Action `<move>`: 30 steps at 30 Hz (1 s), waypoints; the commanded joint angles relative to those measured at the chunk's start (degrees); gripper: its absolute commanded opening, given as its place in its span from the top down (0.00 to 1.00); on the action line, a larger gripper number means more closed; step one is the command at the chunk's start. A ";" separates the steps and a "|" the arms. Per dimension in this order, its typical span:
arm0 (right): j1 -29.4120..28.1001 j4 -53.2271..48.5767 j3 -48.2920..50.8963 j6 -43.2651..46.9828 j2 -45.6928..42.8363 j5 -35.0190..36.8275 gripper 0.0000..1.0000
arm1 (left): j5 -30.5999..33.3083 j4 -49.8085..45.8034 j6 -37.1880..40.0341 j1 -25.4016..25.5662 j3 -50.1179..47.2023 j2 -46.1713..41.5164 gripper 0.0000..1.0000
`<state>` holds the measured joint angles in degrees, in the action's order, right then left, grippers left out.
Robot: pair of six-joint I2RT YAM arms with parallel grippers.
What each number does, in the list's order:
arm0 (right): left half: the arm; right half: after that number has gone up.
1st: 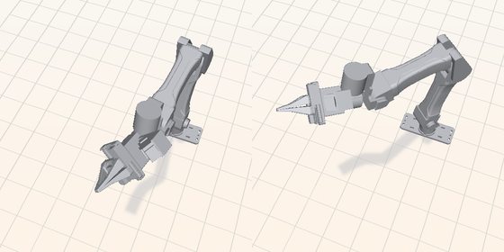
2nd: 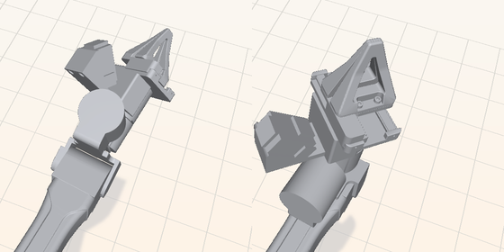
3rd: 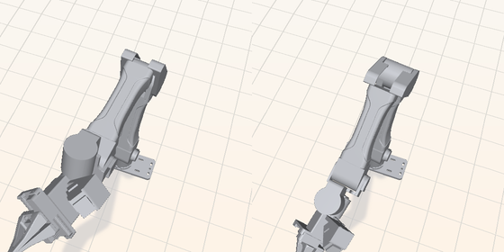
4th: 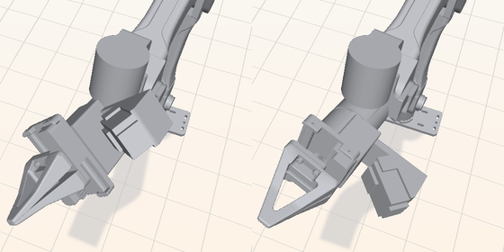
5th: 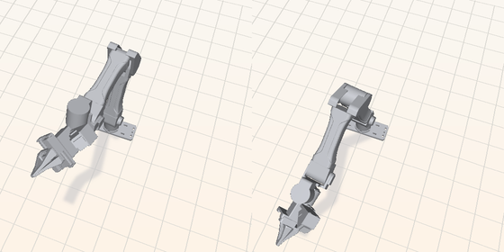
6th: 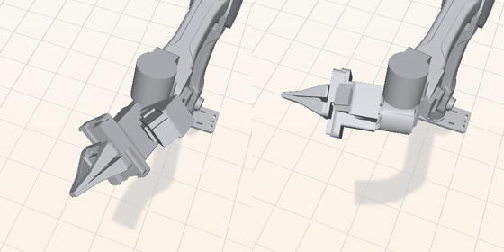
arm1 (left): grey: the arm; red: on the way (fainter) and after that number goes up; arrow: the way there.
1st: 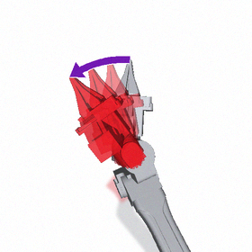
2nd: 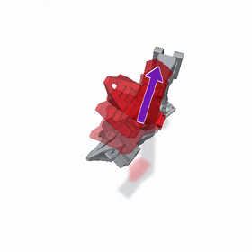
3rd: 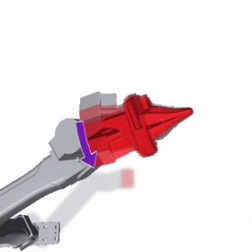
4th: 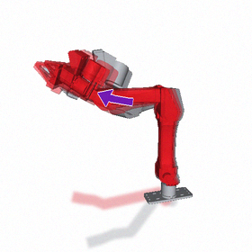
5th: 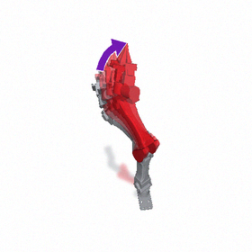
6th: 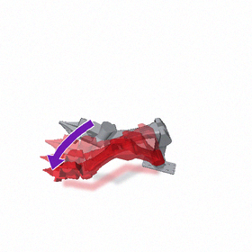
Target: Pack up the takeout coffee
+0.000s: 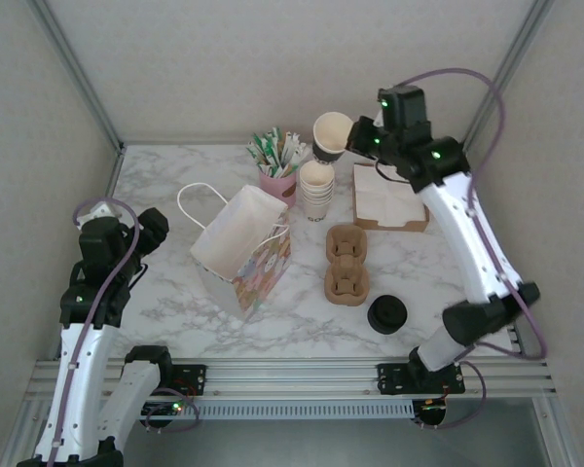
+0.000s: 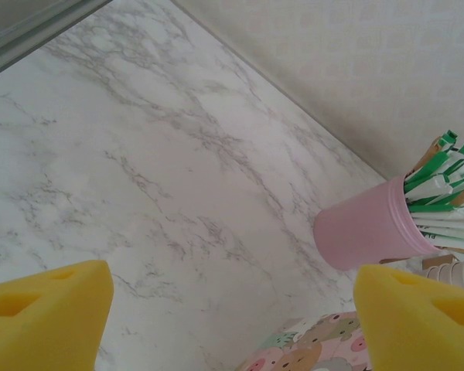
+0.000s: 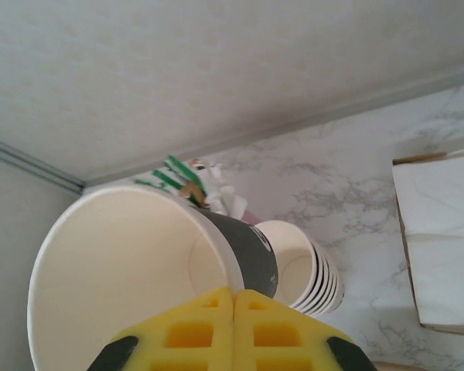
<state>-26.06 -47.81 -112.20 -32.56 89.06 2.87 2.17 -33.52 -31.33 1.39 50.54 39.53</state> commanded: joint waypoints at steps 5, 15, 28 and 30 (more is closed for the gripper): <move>-2.69 -0.05 16.19 -1.33 -17.99 -1.10 1.00 | 0.71 -0.83 -0.57 -0.58 -0.36 0.64 0.18; -9.47 1.41 36.66 -7.78 -34.64 -2.17 1.00 | 1.07 -1.42 -0.59 -0.53 -0.10 1.99 0.18; -22.79 3.64 47.61 -10.34 -32.86 3.35 1.00 | 1.83 -1.73 -0.84 -0.56 -0.01 1.94 0.17; -24.83 5.32 49.41 -10.51 -32.10 3.45 1.00 | 1.91 -1.81 -0.80 -0.54 -0.01 1.94 0.17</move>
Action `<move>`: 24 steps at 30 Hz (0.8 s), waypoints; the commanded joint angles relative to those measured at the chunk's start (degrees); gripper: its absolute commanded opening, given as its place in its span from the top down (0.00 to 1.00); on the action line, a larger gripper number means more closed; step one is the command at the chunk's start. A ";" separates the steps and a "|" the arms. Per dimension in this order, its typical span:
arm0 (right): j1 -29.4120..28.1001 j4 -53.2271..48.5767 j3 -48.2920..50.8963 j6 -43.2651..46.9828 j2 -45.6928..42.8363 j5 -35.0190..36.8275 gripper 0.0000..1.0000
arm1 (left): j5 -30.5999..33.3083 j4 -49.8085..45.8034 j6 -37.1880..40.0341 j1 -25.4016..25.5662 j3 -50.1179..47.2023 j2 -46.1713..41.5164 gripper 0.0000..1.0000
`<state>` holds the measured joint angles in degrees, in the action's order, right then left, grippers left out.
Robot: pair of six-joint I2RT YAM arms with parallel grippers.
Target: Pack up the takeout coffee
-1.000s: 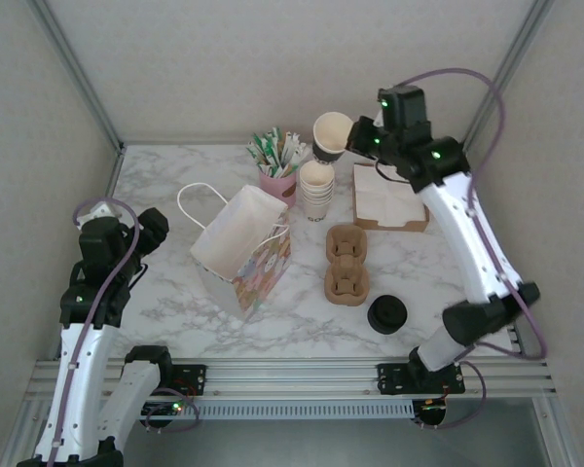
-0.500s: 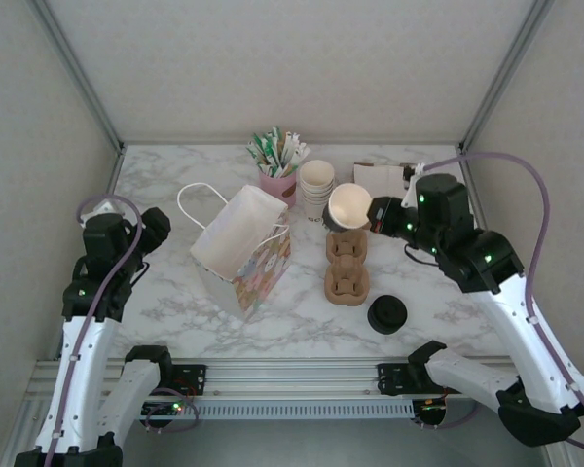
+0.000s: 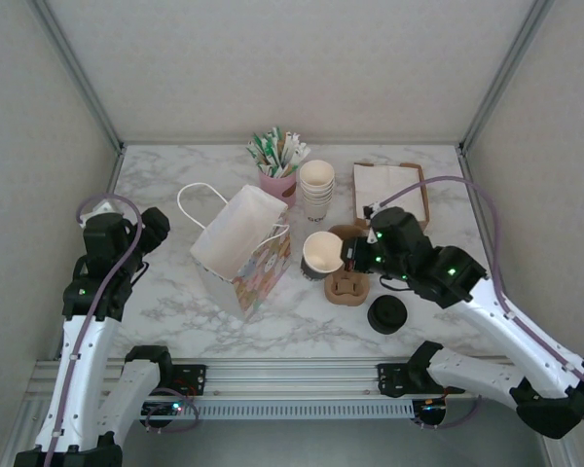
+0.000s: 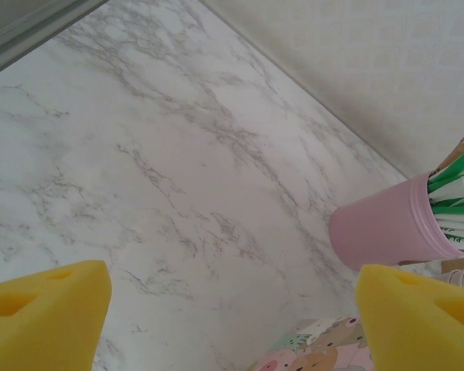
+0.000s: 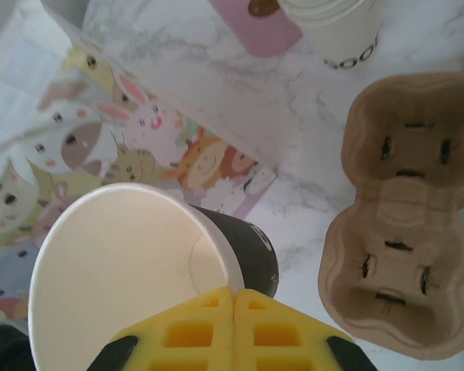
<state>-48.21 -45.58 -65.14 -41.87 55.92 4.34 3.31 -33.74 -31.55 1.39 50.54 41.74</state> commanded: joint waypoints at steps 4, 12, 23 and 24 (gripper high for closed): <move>-6.32 5.05 3.95 -1.84 3.75 2.43 1.00 | 0.94 -1.58 -0.62 -0.51 0.06 0.01 0.17; -12.00 8.14 5.70 -3.36 10.91 4.67 1.00 | 1.00 -1.92 -0.71 -0.55 0.17 0.28 0.17; -15.13 11.71 11.00 -5.29 14.87 7.36 1.00 | 1.48 -2.10 -0.71 -0.55 0.17 0.28 0.16; -15.25 11.96 11.46 -5.22 15.21 7.67 1.00 | 1.52 -1.99 -0.71 -0.56 0.17 0.36 0.16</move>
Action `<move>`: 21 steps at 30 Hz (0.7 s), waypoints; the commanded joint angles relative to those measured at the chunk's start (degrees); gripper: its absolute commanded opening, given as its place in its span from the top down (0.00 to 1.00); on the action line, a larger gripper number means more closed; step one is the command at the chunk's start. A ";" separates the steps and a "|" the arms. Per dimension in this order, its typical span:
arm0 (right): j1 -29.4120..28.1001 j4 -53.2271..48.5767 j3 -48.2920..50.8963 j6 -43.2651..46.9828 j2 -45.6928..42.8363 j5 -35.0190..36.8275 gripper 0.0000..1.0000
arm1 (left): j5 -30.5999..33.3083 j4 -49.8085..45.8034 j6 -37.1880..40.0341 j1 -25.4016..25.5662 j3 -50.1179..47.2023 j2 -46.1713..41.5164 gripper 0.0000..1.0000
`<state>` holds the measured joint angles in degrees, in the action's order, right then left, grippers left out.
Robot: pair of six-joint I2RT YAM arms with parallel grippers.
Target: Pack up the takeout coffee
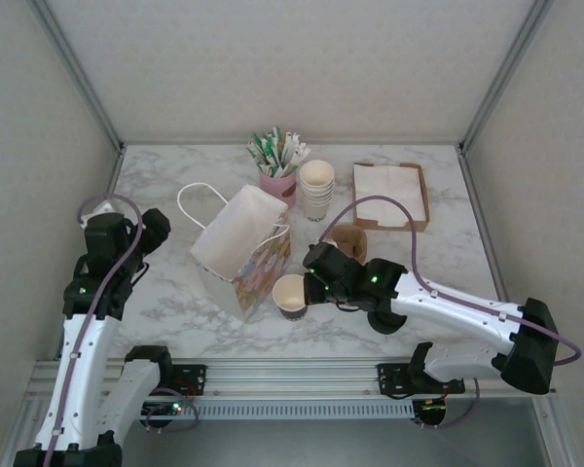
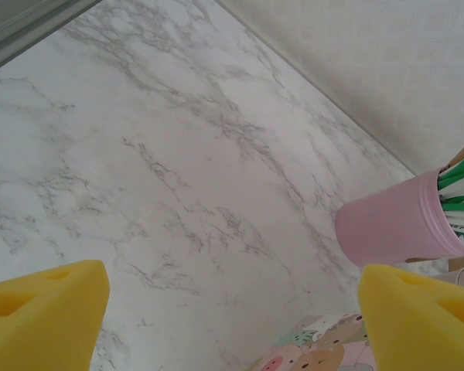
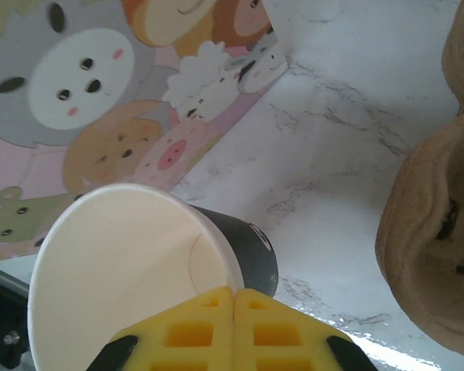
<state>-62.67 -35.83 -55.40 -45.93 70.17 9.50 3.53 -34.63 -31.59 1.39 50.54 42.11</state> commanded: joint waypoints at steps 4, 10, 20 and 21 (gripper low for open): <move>-0.89 3.08 2.89 -0.84 1.47 3.85 1.00 | 1.48 -1.27 -0.63 -0.59 0.20 0.32 0.16; -1.29 3.67 3.54 -0.64 2.85 4.42 1.00 | 1.61 -1.47 -0.66 -0.51 0.35 0.50 0.16; -2.58 3.36 3.10 0.89 4.65 5.70 1.00 | 1.74 -1.49 -0.66 -0.56 0.35 0.43 0.16; -2.61 3.16 3.10 0.93 4.73 5.84 1.00 | 1.82 -1.65 -0.66 -0.51 0.43 0.46 0.16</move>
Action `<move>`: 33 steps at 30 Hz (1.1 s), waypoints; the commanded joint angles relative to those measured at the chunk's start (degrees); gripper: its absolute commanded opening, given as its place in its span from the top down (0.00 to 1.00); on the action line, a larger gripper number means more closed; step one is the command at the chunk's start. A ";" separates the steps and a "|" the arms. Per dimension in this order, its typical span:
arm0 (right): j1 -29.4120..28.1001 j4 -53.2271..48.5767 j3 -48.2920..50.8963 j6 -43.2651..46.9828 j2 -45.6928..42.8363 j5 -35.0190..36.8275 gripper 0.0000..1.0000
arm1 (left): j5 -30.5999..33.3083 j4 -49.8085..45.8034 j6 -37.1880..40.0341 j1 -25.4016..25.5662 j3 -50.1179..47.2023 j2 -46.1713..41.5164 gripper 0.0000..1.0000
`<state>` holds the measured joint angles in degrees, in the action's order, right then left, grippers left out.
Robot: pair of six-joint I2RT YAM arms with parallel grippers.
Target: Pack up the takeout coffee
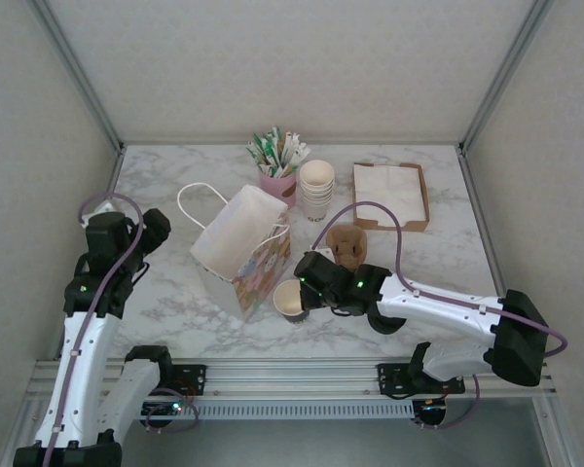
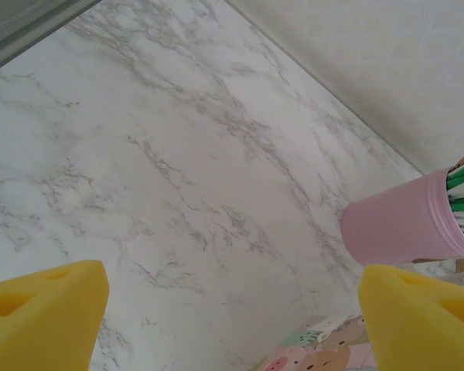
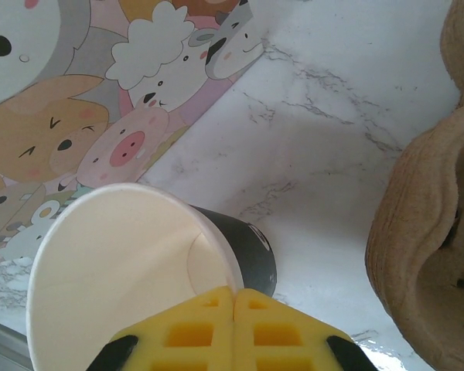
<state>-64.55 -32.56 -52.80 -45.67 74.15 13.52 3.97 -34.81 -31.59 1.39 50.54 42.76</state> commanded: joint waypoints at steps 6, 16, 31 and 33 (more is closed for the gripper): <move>-1.15 -1.17 0.76 -0.29 -0.25 3.34 0.96 | 1.53 -1.57 -0.55 -0.56 0.50 -0.41 0.16; -1.18 -3.59 0.37 0.58 -2.15 5.55 0.78 | 1.53 -1.60 -0.68 -0.55 0.57 -0.58 0.15; -1.18 -24.02 -10.43 -0.33 -6.40 14.99 0.55 | 1.15 -1.55 -0.75 -0.58 0.42 0.04 0.15; -0.89 -29.63 -11.67 -4.26 -8.18 17.39 0.43 | 0.50 -1.45 -0.82 -0.56 0.47 0.26 0.15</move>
<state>-65.14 -50.09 -61.39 -45.36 69.21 24.49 4.80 -35.24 -31.75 1.39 50.54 42.81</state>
